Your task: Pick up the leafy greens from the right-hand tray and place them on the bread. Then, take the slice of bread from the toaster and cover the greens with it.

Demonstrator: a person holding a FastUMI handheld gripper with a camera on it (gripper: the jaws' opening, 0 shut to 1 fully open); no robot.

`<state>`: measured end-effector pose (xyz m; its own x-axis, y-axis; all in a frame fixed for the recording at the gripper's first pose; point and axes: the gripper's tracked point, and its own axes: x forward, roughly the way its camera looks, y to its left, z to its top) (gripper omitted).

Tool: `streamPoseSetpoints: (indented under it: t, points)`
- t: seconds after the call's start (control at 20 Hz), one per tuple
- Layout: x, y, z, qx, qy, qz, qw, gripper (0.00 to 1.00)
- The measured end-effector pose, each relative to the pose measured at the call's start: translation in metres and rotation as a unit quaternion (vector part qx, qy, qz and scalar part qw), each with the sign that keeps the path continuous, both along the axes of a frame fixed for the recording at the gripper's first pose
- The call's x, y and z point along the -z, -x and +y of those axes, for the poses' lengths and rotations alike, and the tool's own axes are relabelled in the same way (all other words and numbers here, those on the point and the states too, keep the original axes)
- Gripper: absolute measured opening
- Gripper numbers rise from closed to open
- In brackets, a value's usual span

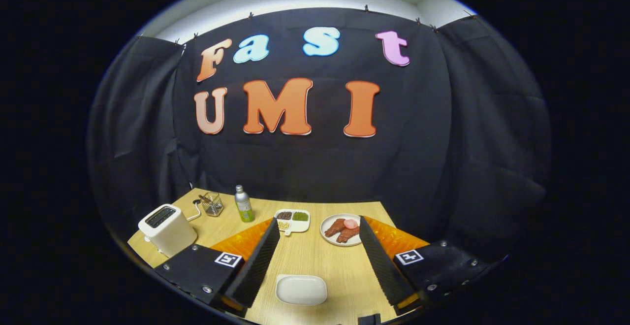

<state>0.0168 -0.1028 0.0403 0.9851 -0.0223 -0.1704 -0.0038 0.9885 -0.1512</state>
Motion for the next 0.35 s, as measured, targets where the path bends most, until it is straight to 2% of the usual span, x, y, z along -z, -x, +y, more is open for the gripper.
streamPoseSetpoints:
  t: [0.35]
  points:
    - [-0.019,0.021,-0.027,0.032,-0.017,-0.049,0.998,0.97]
